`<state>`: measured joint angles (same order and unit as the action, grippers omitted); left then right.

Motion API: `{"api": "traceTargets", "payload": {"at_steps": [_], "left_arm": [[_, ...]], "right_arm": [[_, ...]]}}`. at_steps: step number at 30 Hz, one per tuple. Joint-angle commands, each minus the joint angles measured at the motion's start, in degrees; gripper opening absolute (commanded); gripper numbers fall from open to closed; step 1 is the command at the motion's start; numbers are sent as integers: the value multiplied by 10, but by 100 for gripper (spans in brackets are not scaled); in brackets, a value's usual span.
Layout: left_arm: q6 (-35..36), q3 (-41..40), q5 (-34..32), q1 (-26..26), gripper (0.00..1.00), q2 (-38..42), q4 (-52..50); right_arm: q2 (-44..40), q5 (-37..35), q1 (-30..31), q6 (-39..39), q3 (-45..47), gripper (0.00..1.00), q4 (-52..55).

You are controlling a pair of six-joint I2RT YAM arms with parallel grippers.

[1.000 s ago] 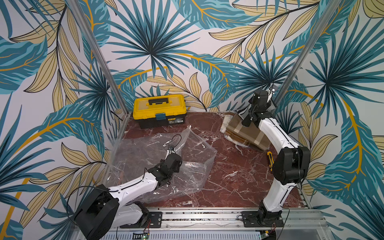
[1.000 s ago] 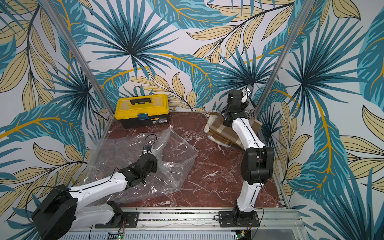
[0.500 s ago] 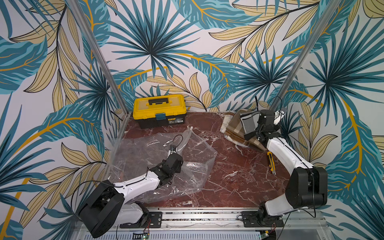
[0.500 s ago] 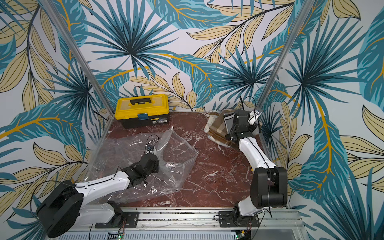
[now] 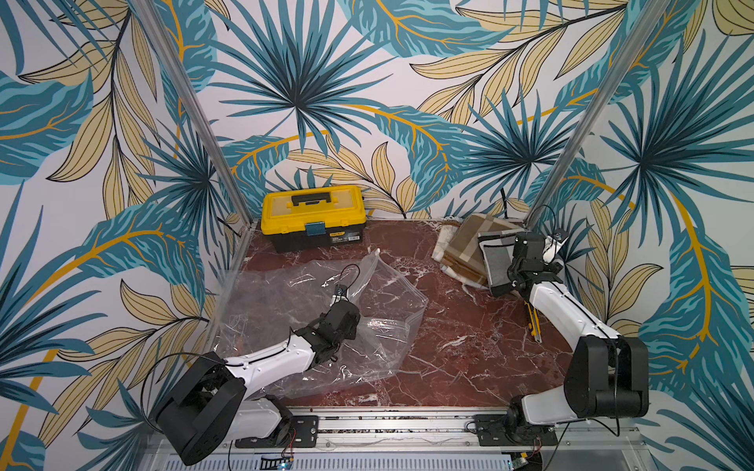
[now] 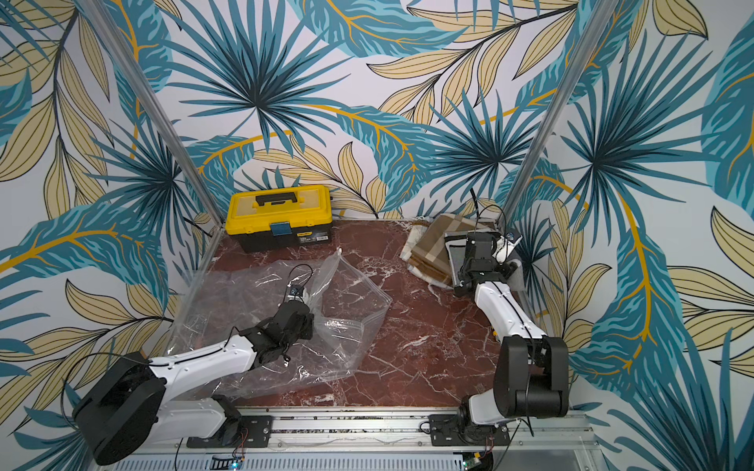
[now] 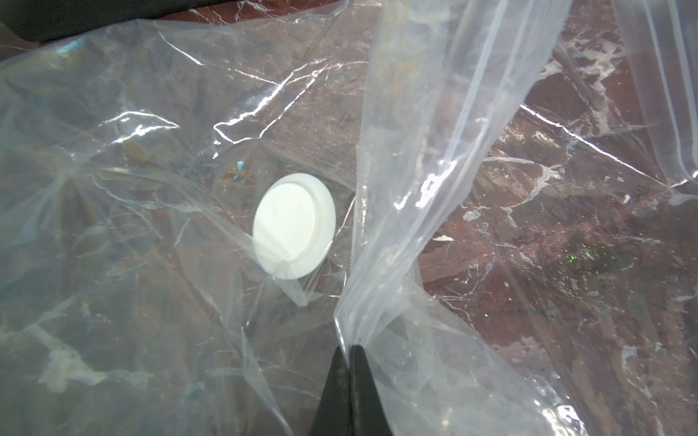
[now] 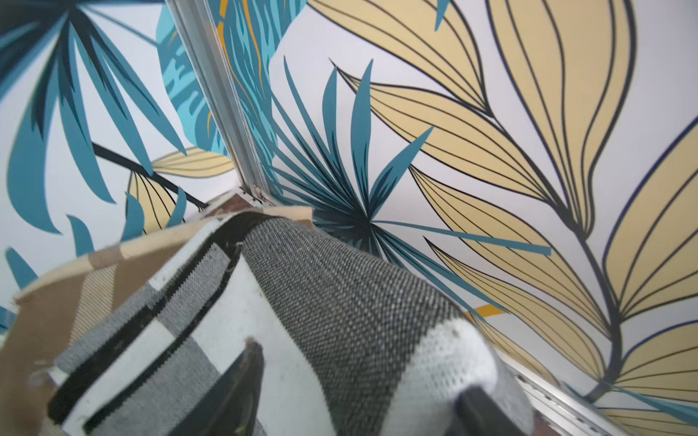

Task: Take the blanket out of the vacuum bag
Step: Place the blanket at the corner of the board, then adjust the blanket at the corner of the board.

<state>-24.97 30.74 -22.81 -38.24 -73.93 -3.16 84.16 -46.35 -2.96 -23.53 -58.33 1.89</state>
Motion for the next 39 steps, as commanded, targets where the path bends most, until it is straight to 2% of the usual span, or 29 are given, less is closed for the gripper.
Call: {"api": "traceTargets", "payload": {"at_steps": [1, 6, 9, 13, 18, 23, 30, 39], "left_arm": [[4, 9, 11, 2, 0, 7, 4], [3, 23, 22, 2, 0, -12, 14], [4, 34, 30, 2, 0, -24, 19], [2, 39, 33, 1, 0, -28, 20], [3, 37, 29, 2, 0, -22, 12], [-1, 22, 21, 2, 0, 0, 8], [-4, 6, 15, 1, 0, 10, 4], [-7, 14, 28, 1, 0, -11, 18]], "right_arm": [[-28, 32, 5, 48, -11, 86, 36], [-13, 48, 33, 108, -41, 93, 65], [32, 84, 46, 122, -87, 93, 124], [85, 71, 89, 173, -121, 98, 134], [195, 149, 93, 143, -217, 99, 211], [274, 151, 92, 120, -296, 99, 273], [290, 181, 67, 99, -314, 97, 281], [284, 228, 35, 89, -287, 94, 272]]}}
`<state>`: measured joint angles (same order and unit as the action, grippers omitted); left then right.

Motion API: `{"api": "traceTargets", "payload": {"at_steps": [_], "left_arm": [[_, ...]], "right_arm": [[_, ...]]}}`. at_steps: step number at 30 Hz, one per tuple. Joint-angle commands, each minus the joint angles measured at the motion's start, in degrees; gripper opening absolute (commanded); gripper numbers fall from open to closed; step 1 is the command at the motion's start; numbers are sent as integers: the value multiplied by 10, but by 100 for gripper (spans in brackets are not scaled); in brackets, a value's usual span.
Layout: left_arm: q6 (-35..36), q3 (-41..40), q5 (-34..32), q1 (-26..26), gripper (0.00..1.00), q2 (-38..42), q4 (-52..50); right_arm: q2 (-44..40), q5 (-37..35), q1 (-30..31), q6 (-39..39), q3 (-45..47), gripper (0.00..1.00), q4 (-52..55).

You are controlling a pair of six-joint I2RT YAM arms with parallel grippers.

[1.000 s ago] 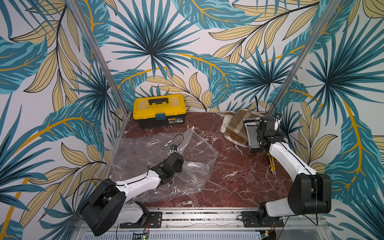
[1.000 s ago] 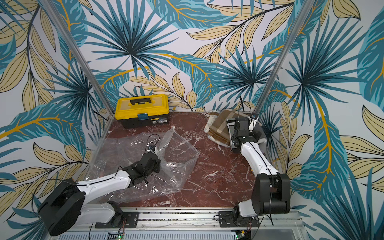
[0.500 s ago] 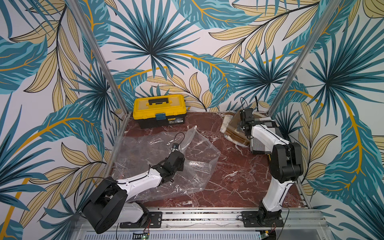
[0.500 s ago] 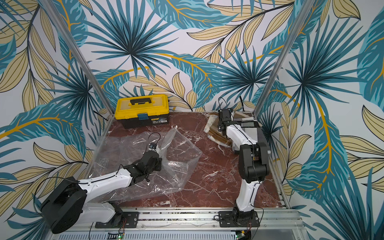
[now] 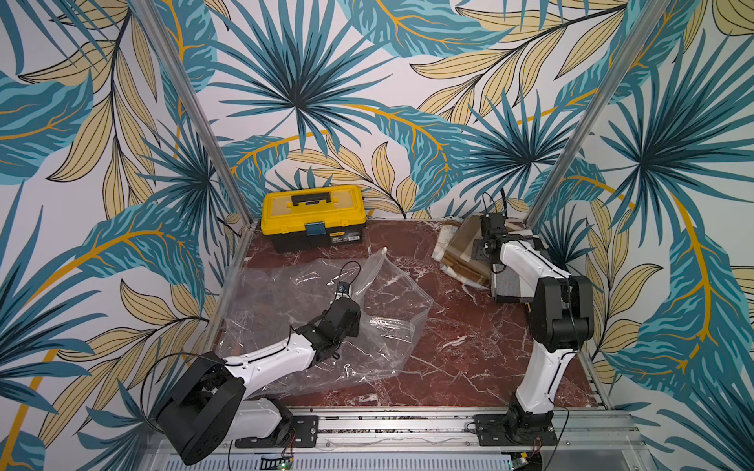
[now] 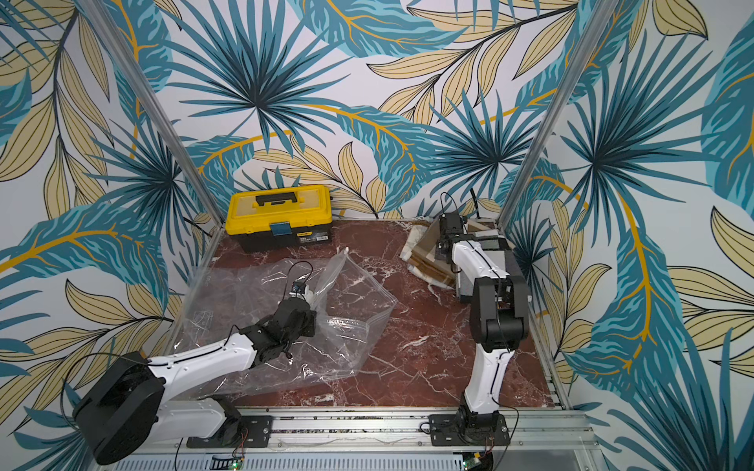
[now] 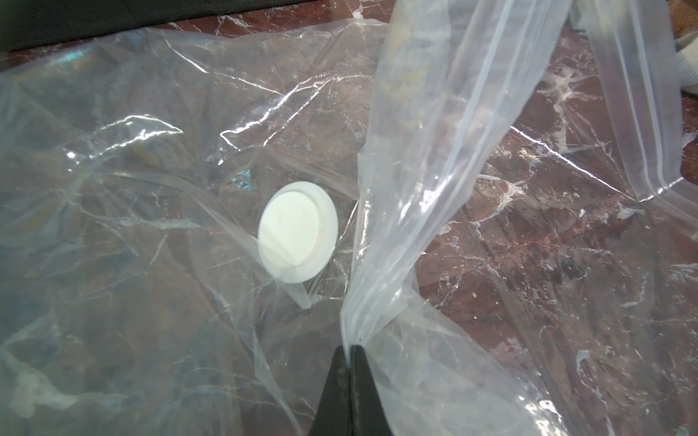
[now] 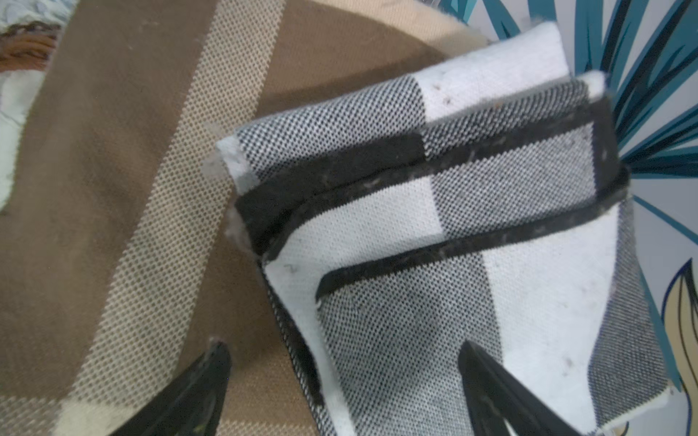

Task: Take the blanket out of the vacuum bag
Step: Adjust the blanket at the corner of the board.

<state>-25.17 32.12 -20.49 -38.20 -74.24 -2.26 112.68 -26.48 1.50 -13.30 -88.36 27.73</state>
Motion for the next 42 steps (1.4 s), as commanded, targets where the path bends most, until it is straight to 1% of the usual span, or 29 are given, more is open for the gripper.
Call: {"api": "traceTargets", "payload": {"at_steps": [1, 13, 23, 26, 29, 35, 36, 39, 40, 42], "left_arm": [[-5, 2, 5, 1, 0, -8, 9], [-8, 1, 1, 1, 0, -6, 2], [-5, 7, 5, 1, 0, -12, 2], [-7, 7, 5, 1, 0, -12, 2], [-8, 7, 6, 1, 0, -13, 2], [-7, 7, 3, 1, 0, -8, -2], [-7, 7, 2, 1, 0, -7, -3], [-7, 7, 3, 1, 0, -8, -3], [-8, 7, 3, 1, 0, -9, -2], [-8, 7, 4, 0, 0, -9, -1]], "right_arm": [[-1, 33, -12, -15, 15, 93, 13], [9, 61, -35, -18, 23, 87, 2], [13, 88, -50, -19, 26, 74, 2], [14, 102, -54, -21, 31, 65, -2], [13, 111, -56, -22, 37, 58, -6], [14, 130, -66, -23, 37, 49, -6], [14, 133, -67, -23, 37, 45, -8], [12, 140, -69, -25, 39, 21, -10], [12, 142, -69, -25, 40, 15, -11], [11, 146, -70, -28, 40, 9, -11]]}}
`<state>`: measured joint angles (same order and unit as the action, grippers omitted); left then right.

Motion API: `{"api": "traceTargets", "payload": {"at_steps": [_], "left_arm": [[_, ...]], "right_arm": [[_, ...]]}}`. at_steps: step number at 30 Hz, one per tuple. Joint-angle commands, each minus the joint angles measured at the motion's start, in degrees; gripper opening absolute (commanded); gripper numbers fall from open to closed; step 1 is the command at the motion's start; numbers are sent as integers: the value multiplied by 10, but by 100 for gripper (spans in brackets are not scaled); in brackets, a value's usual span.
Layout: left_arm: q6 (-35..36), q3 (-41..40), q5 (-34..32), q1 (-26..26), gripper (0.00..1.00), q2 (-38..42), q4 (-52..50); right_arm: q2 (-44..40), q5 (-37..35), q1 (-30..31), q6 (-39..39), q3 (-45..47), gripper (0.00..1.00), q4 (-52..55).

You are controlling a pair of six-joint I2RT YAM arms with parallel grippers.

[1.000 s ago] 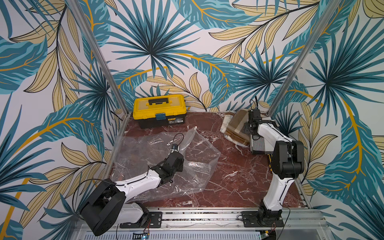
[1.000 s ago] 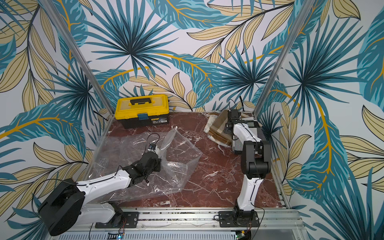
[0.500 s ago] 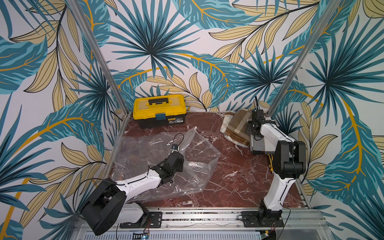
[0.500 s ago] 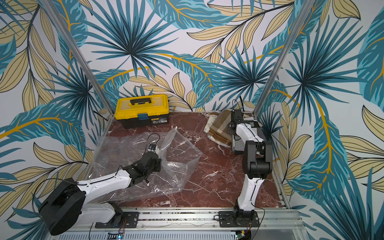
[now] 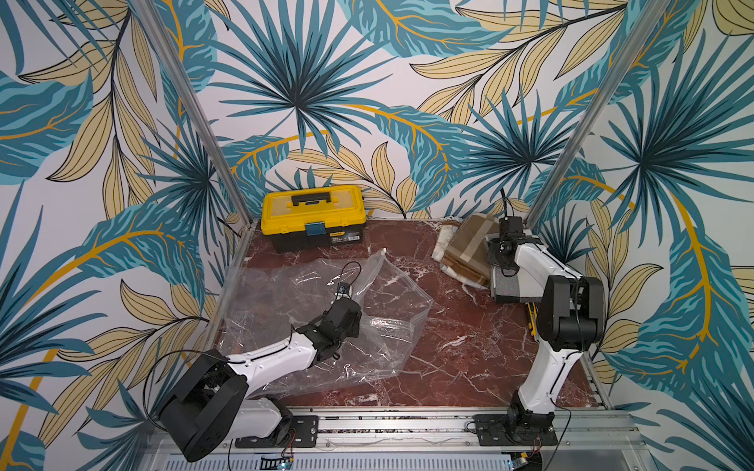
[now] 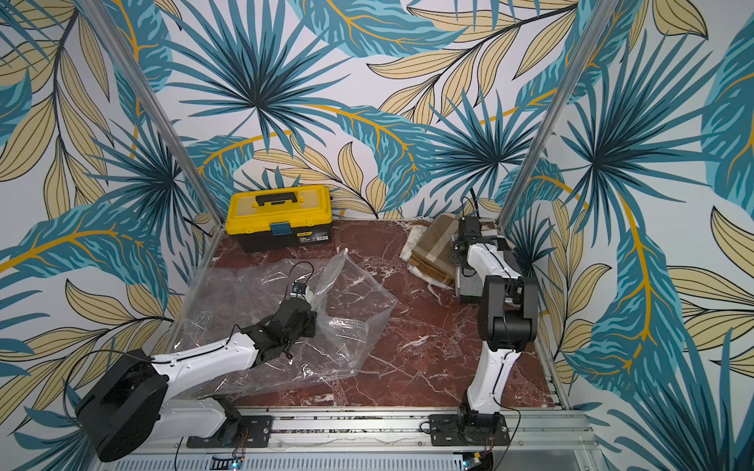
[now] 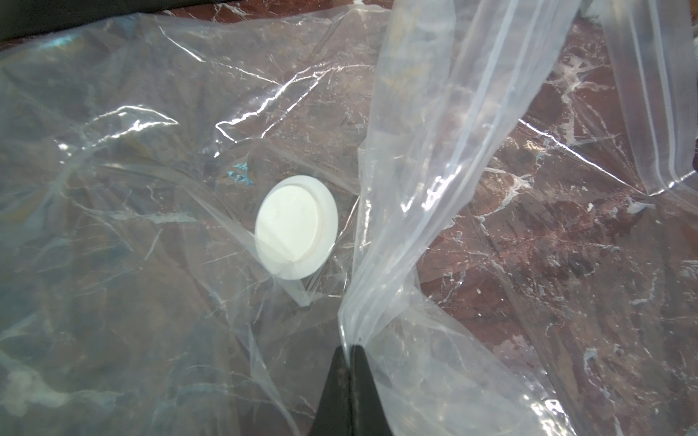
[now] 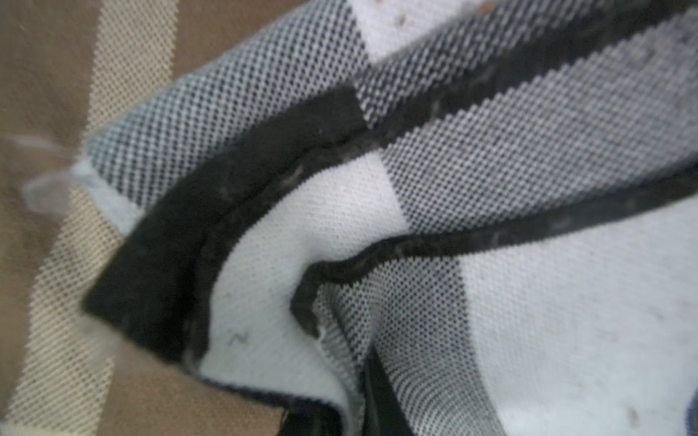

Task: Take the blanket out of the vacuum bag
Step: Adjust the blanket at the corner of the board.

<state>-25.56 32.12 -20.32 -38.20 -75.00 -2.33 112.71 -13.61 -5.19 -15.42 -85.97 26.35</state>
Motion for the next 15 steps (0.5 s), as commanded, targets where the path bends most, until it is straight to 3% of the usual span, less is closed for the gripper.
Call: {"api": "traceTargets", "payload": {"at_steps": [1, 3, 10, 14, 15], "left_arm": [[-5, 7, 2, 0, 0, -1, -1], [-4, 7, 2, 0, 0, -2, -1], [-4, 6, 2, 0, 0, 1, -2], [-4, 4, 4, 1, 0, 0, 1], [-4, 4, 6, 0, 0, 0, 3]], "right_arm": [[10, 21, -4, -7, 17, 5, 2], [8, 30, -5, -11, 19, 0, 0], [-30, 92, -8, -27, 48, 0, -35], [-38, 93, -9, -28, 44, 0, -31], [-34, 95, -9, -27, 37, 6, -25]]}}
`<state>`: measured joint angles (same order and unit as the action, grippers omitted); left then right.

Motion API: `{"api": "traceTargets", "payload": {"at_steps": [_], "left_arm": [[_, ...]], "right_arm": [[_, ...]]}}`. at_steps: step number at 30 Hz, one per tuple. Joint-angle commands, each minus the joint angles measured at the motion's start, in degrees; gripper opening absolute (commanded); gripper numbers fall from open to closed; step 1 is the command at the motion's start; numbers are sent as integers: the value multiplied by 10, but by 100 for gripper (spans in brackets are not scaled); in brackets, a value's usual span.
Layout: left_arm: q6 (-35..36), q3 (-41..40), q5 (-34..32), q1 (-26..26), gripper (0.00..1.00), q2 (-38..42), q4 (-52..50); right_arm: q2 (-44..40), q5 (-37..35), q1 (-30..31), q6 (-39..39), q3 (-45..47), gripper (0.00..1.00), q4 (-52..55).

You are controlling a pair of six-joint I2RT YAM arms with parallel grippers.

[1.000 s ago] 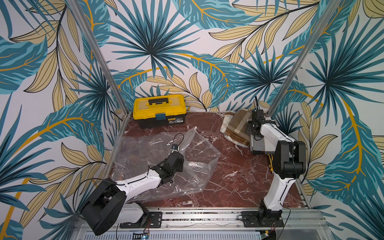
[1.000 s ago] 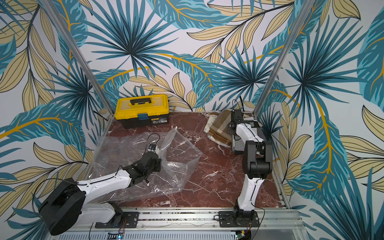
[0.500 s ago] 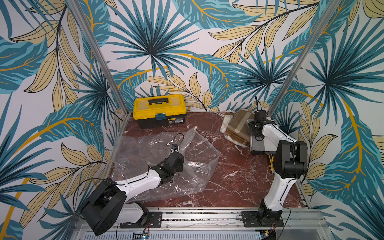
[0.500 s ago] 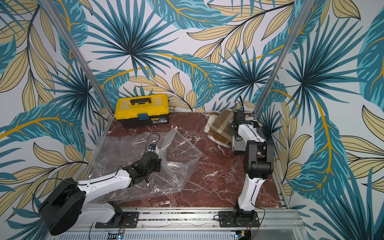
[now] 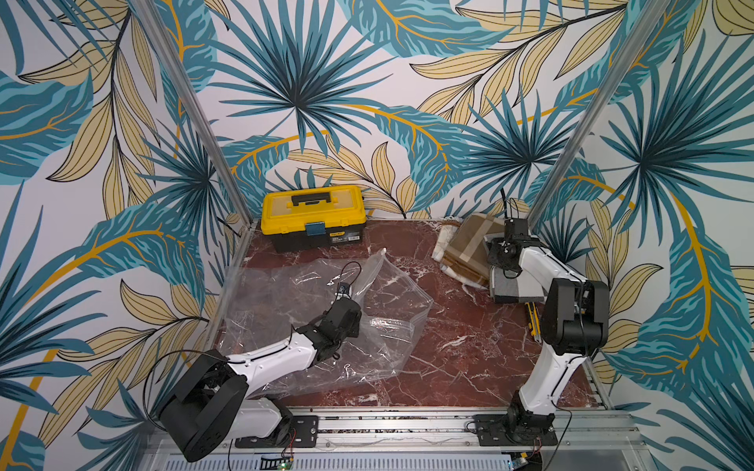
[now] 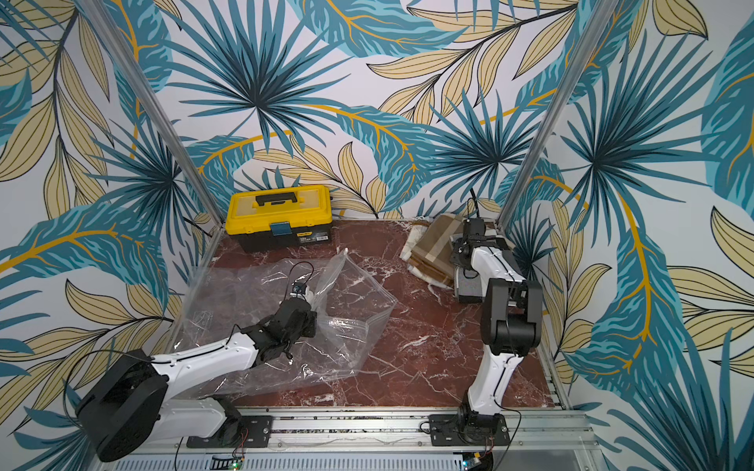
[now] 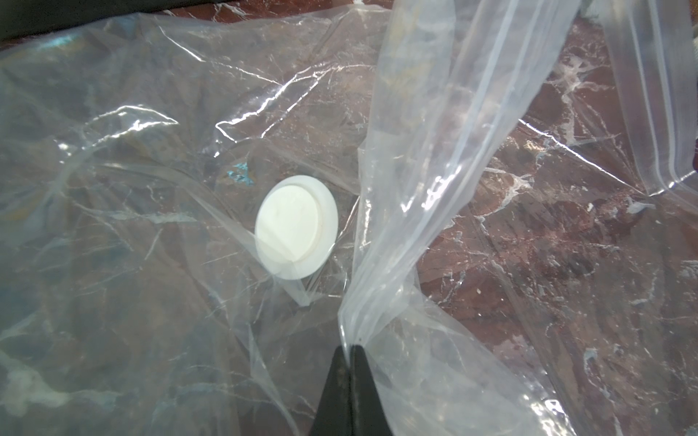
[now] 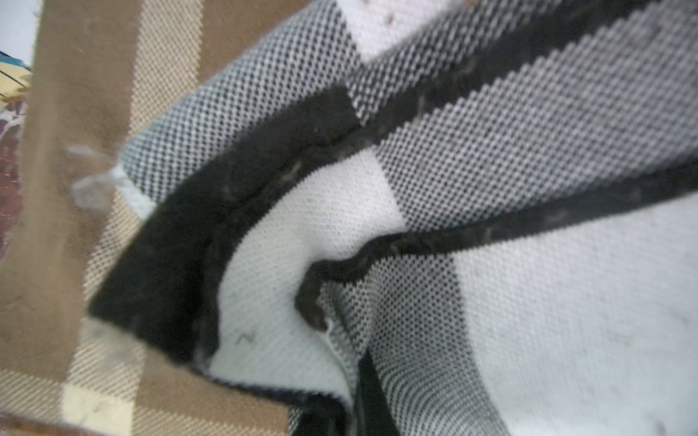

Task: Take the blanket out of the vacuum bag
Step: Adjust the blanket at the corner of the board.

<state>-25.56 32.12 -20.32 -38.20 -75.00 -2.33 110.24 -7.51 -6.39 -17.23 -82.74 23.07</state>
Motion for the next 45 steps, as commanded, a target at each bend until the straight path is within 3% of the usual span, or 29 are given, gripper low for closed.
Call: {"api": "traceTargets", "payload": {"at_steps": [1, 3, 8, 16, 23, 26, 28, 31, 33, 38, 45], "left_arm": [[-4, 4, 6, 0, 0, 0, 4], [-5, 3, 7, -1, 0, -1, 5], [-5, 5, 6, -2, 0, -2, 5], [-4, 9, 7, -2, 0, -7, 5], [-6, 10, 7, -5, 0, -15, 9], [-6, 9, 7, -6, 0, -14, 7], [-7, 8, 6, -5, 0, -14, 7], [-8, 8, 6, -6, 0, -15, 8], [-8, 8, 6, -6, 0, -16, 8], [-9, 6, 8, -6, 0, -16, 10], [-11, 3, 7, -7, 0, -14, 11]], "right_arm": [[-4, 38, 4, -8, -1, 10, 12], [3, 48, 3, -9, -4, 34, 16], [14, 63, 3, -11, -2, 47, 10], [28, 81, 4, -1, -15, 56, 17], [86, 24, 5, 12, -89, 61, 126], [87, 16, 5, 15, -85, 61, 126], [86, 20, 5, 15, -83, 57, 124], [85, 26, 5, 15, -85, 26, 124], [79, 28, 5, 13, -82, 12, 121], [63, 31, 6, 12, -84, 0, 121], [0, 79, 4, -2, -41, 0, 64]]}}
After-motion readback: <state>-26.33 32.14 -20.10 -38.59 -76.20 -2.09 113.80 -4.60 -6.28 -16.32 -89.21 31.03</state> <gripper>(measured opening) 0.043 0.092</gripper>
